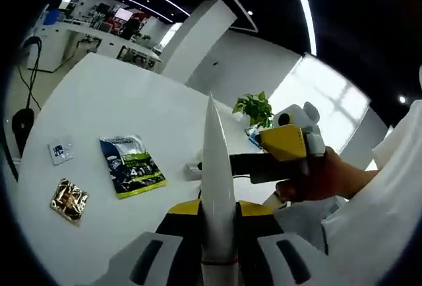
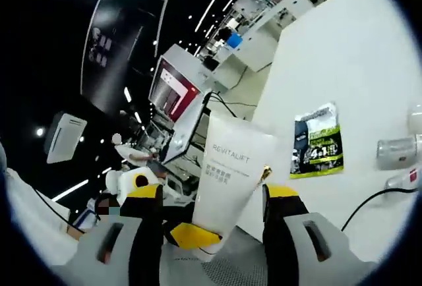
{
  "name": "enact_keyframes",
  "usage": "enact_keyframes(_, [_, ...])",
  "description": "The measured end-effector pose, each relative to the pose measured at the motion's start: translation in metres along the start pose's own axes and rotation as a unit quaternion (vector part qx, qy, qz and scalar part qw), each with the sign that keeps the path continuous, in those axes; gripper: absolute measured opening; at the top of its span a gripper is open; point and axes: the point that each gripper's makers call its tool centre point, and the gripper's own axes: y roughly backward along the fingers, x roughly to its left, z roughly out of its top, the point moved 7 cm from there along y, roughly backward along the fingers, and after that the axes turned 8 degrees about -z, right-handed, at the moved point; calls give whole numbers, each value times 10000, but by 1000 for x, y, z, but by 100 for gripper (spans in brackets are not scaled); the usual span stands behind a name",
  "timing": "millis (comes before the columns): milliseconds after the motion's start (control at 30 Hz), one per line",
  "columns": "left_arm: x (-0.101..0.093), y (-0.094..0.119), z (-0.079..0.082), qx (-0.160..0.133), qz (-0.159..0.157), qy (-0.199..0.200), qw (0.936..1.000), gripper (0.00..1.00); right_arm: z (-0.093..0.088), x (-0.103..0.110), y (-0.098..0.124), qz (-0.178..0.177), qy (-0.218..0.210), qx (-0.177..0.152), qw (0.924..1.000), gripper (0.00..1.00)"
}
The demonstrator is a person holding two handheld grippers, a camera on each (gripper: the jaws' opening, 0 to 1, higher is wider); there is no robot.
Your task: Arrange the skincare products in the storage area until every visible bottle or jar stands upright without overlapping.
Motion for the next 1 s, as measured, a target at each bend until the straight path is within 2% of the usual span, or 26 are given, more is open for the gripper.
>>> enact_keyframes(100, [0, 0, -3, 93, 213, -279, 9993, 17, -3, 0, -2, -70, -33, 65, 9999, 56])
enact_keyframes(300, [-2, -3, -5, 199, 433, -846, 9953, 17, -6, -10, -1, -241, -273, 28, 9993, 46])
enact_keyframes(400, [-5, -4, -5, 217, 419, -985, 9940, 17, -11, -12, -2, -264, -375, 79, 9989, 40])
enact_keyframes(533, [-9, -4, -7, 242, 376, -1166, 9922, 17, -16, -14, -5, -211, -525, 102, 9983, 38])
enact_keyframes(600, [-8, -4, -8, 292, 382, -1163, 9920, 17, -20, -13, -6, -161, -813, 24, 9966, 36])
enact_keyframes(667, [-8, -5, -8, 331, 382, -1200, 9915, 18, -22, -15, -4, -142, -921, -31, 9956, 36])
enact_keyframes(900, [-11, -10, -10, 269, 413, -1432, 9885, 20, -17, -11, 3, -159, -374, -49, 9992, 33])
enact_keyframes(1000, [-11, -13, -11, 310, 472, -1658, 9845, 21, -15, -7, 5, -226, 188, 11, 9996, 32])
